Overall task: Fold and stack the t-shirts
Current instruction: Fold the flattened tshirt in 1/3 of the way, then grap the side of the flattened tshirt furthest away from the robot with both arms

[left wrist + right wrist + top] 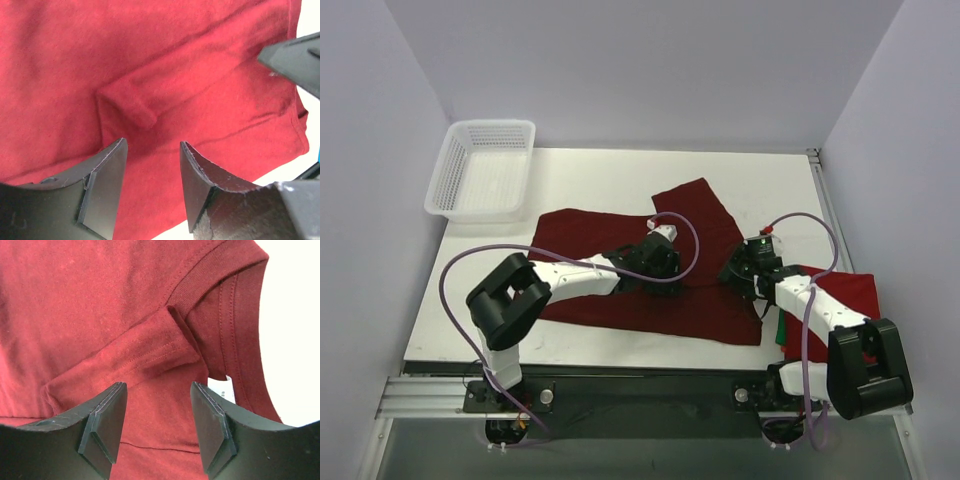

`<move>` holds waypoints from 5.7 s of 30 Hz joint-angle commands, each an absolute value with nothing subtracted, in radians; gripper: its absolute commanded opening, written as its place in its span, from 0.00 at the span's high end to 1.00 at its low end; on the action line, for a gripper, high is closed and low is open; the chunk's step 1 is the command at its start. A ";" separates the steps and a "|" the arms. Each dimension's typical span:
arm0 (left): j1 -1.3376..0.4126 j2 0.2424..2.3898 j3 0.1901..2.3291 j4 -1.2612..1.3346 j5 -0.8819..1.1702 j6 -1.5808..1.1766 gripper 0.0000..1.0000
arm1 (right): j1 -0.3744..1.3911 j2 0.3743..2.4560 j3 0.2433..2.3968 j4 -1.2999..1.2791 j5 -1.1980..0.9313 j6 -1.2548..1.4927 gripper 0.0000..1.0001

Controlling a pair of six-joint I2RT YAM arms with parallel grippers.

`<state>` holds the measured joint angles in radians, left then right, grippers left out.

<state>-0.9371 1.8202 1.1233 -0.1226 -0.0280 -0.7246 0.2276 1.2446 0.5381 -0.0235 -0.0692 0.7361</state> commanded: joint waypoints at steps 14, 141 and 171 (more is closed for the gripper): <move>-0.946 1.945 1.287 -0.107 -0.040 -0.732 0.44 | 0.198 1.319 0.571 0.014 -0.090 0.709 0.47; -0.233 2.145 1.761 -0.634 -0.374 -0.583 1.00 | 0.002 2.131 1.546 -0.284 -0.201 0.583 0.57; -0.232 2.215 1.834 -0.675 -0.393 -0.667 0.52 | 0.002 1.968 1.459 -0.264 -0.276 0.581 1.00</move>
<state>-0.2337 2.1761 1.7699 -0.6617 -0.3889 -0.6426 0.0051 2.0327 1.4788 -0.2436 -0.2562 0.5934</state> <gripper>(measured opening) 0.479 0.032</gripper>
